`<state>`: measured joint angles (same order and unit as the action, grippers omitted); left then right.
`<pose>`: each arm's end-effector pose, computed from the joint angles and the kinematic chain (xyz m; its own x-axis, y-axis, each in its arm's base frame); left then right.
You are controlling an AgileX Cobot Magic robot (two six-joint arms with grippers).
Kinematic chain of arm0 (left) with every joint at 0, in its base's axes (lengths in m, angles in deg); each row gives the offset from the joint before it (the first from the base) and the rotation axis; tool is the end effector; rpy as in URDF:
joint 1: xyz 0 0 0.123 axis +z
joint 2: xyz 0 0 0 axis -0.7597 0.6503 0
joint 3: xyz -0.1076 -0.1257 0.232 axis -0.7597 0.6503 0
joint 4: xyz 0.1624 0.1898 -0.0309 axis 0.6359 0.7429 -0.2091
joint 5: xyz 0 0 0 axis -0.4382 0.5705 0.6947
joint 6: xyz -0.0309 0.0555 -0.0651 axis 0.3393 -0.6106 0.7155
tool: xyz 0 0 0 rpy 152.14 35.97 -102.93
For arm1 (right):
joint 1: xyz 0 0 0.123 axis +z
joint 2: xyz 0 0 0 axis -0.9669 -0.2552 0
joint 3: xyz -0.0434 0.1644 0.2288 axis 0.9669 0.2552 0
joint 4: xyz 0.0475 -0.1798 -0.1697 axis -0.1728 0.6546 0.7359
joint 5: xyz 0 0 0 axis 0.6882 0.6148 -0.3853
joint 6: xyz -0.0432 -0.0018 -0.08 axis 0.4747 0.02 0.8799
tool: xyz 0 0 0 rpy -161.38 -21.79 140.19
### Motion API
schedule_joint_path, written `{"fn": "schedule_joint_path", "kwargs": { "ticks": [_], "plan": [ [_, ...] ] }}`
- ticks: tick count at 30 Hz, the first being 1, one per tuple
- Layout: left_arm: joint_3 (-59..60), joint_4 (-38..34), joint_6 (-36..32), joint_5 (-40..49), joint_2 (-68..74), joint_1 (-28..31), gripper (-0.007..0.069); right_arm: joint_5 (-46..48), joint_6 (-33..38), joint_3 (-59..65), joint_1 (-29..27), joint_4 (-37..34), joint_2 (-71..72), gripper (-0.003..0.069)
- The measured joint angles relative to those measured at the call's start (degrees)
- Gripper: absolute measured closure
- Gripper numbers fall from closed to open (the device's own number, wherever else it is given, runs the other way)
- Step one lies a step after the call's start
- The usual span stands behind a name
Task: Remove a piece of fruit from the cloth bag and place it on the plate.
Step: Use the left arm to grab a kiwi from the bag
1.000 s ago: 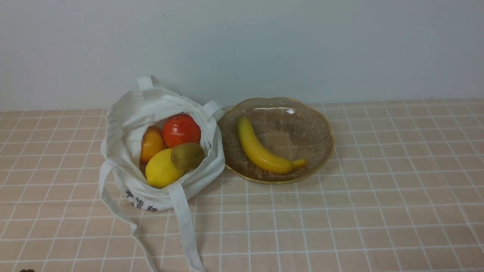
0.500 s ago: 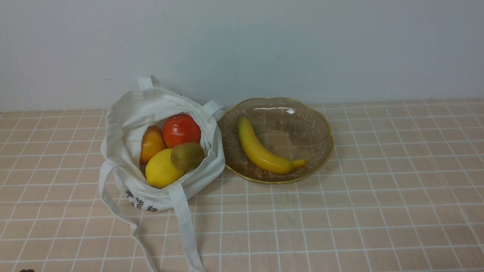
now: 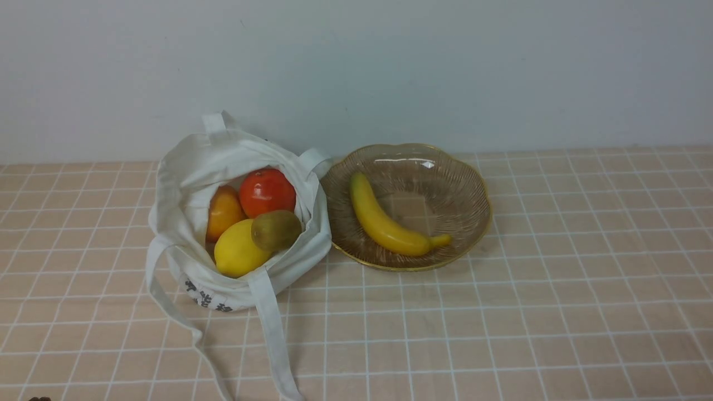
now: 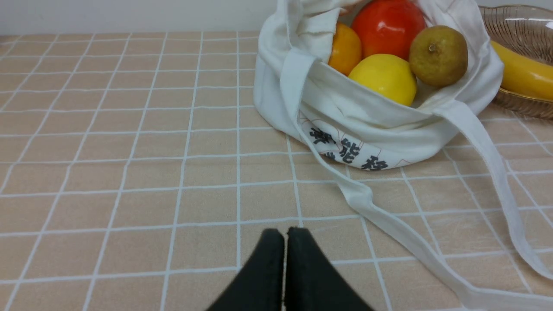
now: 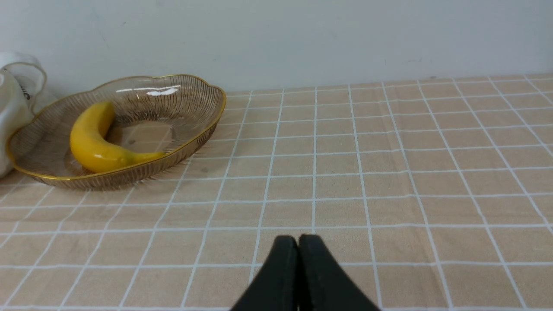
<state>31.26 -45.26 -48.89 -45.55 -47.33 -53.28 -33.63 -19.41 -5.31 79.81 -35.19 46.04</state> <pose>0.0524 -0.0035 0.1704 -0.3049 -0.0188 -0.9522 0.0551 0.9978 -0.0373 0.0527 0.0045 0.1720 -0.2976 0.0515 -0.9533 -0.0610 0.9955 0.0728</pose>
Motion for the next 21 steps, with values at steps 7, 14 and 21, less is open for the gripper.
{"fn": "schedule_joint_path", "kwargs": {
  "ticks": [7, 14, 21],
  "plan": [
    [0.0, -1.2, 1.1, 0.0, 0.0, 0.0, 0.0632, 0.0, 0.0, 0.0, 0.0, 0.0, 0.0, 0.0672],
    [0.0, -34.2, 20.6, -3.3, 0.0, 0.0, 0.0632, 0.0, 0.0, 0.0, 0.0, 0.0, 0.0, 0.0672],
    [0.0, -47.7, 22.7, -8.7, 0.0, 0.0, 0.0632, 0.0, 0.0, 0.0, 0.0, 0.0, 0.0, 0.0672]
  ]
}}
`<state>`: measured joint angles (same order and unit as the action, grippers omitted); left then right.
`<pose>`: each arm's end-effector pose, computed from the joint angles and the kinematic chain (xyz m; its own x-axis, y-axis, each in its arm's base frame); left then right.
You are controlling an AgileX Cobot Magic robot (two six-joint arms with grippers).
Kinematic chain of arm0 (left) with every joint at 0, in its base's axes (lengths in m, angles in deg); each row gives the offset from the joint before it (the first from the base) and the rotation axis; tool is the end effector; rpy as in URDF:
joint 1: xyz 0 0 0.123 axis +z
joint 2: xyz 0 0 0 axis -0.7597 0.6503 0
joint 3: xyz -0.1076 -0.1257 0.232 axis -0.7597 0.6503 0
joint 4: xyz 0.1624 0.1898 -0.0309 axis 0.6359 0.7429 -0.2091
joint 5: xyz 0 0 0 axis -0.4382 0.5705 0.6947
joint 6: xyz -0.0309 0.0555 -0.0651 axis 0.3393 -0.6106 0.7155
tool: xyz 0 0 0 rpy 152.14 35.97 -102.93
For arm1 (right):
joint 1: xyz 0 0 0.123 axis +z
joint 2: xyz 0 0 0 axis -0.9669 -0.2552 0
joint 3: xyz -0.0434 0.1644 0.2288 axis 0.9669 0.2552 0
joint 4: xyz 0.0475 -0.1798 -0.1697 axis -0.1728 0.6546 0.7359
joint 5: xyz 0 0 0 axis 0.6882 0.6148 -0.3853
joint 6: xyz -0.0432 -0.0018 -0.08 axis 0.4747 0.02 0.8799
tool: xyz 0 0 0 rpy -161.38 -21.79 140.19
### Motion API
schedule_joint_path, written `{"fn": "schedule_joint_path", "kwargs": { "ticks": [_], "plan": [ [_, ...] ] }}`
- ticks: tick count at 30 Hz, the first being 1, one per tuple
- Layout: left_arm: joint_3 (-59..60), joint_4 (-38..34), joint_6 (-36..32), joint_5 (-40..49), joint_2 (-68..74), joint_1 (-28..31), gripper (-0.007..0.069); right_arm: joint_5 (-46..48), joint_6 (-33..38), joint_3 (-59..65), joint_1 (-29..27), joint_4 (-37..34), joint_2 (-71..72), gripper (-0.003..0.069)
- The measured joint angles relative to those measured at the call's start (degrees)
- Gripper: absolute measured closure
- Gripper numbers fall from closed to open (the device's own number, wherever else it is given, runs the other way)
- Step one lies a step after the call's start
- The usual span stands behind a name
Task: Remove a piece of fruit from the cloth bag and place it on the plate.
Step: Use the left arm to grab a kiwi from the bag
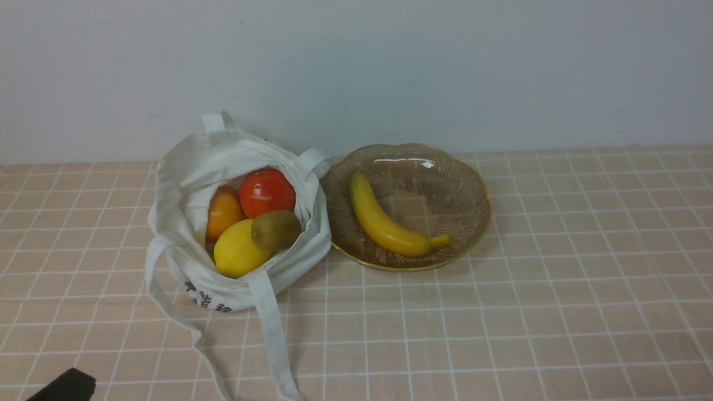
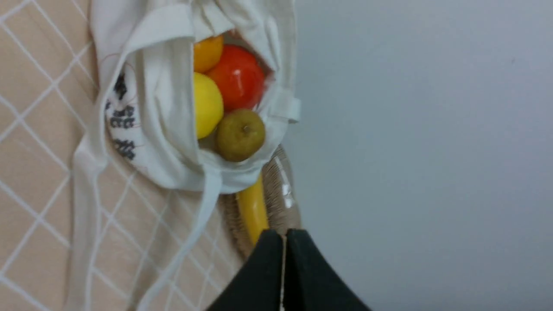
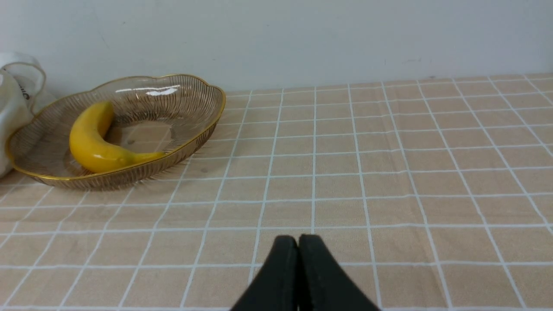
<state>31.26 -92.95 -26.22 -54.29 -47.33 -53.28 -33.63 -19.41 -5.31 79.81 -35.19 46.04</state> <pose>0.0541 -0.0187 0.1905 -0.2447 -0.9230 -0.2970 -0.0072 0.3080 -0.9514 0.0527 0.0045 0.1720 -0.2976 0.0515 -0.9533 -0.0610 0.9955 0.0728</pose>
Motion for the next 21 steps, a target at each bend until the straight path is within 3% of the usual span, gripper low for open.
{"fn": "schedule_joint_path", "kwargs": {
  "ticks": [5, 9, 11, 12, 17, 21],
  "plan": [
    [-6.6, 0.0, -10.0, 2.3, 0.5, 0.0, 0.0632, 0.0, 0.0, 0.0, 0.0, 0.0, 0.0, 0.0672],
    [-18.6, 1.5, -21.2, 9.3, 10.2, 0.0, 0.0632, 0.0, 0.0, 0.0, 0.0, 0.0, 0.0, 0.0672],
    [-26.7, 4.1, -28.0, 20.7, 21.3, -0.1, 0.0632, 0.0, 0.0, 0.0, 0.0, 0.0, 0.0, 0.0672],
    [-27.4, 4.4, -28.6, 20.7, 22.3, -0.1, 0.0632, 0.0, 0.0, 0.0, 0.0, 0.0, 0.0, 0.0672],
    [-43.1, 15.7, -38.8, 45.7, 49.1, -0.2, 0.0632, 0.0, 0.0, 0.0, 0.0, 0.0, 0.0, 0.0672],
    [-54.9, 24.1, -40.6, 52.8, 67.7, -0.3, 0.0632, 0.0, 0.0, 0.0, 0.0, 0.0, 0.0, 0.0672]
  ]
}}
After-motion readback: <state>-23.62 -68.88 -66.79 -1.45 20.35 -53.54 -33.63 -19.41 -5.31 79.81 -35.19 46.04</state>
